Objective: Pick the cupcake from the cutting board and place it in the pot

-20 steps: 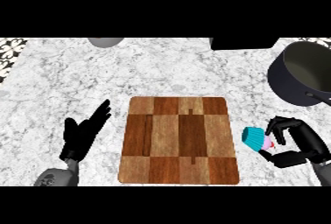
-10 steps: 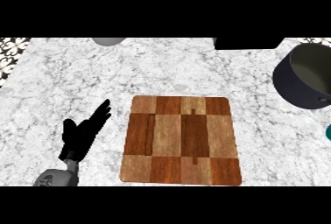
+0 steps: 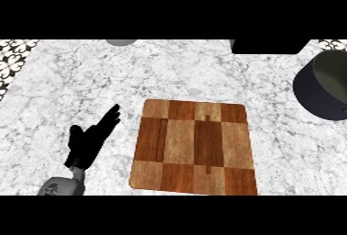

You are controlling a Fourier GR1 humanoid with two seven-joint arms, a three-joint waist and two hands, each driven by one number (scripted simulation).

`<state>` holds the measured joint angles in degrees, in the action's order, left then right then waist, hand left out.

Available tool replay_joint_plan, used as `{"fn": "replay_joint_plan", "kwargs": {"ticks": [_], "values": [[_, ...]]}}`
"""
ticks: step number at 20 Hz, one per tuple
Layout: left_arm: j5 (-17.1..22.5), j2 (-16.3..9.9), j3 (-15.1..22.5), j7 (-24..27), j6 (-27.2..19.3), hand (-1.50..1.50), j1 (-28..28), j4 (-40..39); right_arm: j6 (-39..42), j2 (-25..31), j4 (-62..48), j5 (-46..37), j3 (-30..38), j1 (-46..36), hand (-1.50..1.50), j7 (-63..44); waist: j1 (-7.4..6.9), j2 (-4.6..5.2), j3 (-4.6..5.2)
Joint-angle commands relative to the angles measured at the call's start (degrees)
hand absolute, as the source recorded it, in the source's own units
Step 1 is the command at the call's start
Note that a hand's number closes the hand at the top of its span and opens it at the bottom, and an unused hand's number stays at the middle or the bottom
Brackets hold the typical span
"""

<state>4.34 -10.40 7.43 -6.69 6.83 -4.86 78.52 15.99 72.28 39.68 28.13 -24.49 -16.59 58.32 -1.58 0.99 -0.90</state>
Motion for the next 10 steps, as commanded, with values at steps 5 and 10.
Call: {"fn": "replay_joint_plan", "kwargs": {"ticks": [5,10], "values": [[-0.69,0.69,1.43,-1.90,0.40,0.00,-2.06,0.13,7.64,2.19,-3.91,-5.23,0.72,-4.99,1.50,12.76,-1.78,0.10,0.33],[-0.51,0.49,-0.60,-1.25,-0.29,0.00,-4.66,-1.92,5.45,1.77,-4.24,-11.72,-1.60,-7.48,1.50,14.11,-1.37,0.11,0.53]]}}
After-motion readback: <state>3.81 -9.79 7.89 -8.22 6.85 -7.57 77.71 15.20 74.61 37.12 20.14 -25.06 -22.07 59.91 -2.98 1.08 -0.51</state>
